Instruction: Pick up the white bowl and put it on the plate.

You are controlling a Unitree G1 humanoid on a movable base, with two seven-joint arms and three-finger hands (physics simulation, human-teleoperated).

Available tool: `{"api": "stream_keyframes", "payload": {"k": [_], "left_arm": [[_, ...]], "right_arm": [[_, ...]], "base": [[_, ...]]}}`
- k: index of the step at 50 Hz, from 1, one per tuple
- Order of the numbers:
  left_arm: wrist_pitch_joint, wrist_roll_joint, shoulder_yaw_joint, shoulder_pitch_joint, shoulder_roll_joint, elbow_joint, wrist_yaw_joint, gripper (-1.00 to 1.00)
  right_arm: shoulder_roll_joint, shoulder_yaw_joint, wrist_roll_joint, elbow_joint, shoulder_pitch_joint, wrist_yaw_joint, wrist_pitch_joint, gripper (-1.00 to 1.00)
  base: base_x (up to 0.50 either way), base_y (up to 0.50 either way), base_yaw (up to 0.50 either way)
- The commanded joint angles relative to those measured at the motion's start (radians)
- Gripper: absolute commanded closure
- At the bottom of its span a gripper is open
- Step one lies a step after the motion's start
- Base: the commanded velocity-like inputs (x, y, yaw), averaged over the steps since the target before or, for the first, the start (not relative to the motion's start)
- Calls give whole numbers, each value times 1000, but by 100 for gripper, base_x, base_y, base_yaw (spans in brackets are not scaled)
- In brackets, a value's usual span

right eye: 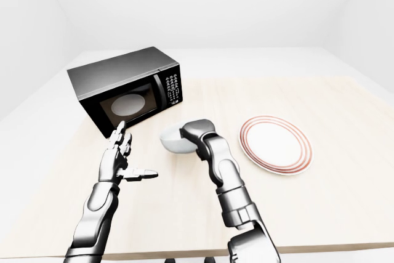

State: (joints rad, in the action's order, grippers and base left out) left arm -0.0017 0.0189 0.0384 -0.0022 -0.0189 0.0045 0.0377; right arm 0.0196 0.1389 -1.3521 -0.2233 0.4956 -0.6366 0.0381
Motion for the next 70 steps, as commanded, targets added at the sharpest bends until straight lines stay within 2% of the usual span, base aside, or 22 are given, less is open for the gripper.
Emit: {"api": "stream_keyframes", "payload": {"k": [1, 14, 19, 43, 70], "left_arm": [[0, 0, 0, 0, 0, 0, 0, -100], [0, 0, 0, 0, 0, 0, 0, -100], [0, 0, 0, 0, 0, 0, 0, -100], [0, 0, 0, 0, 0, 0, 0, -100], [0, 0, 0, 0, 0, 0, 0, -100]], "right_arm": [[-1, -24, 20, 163, 48, -62, -35, 100], [6, -41, 18, 267, 62, -62, -58, 100], [16, -47, 15, 275, 62, -45, -56, 100], [142, -115, 3, 13, 111, 380, -18, 100], [257, -178, 79, -118, 84, 498, -43, 100]], "base": [[0, 0, 0], [0, 0, 0], [0, 0, 0], [0, 0, 0], [0, 0, 0]]}}
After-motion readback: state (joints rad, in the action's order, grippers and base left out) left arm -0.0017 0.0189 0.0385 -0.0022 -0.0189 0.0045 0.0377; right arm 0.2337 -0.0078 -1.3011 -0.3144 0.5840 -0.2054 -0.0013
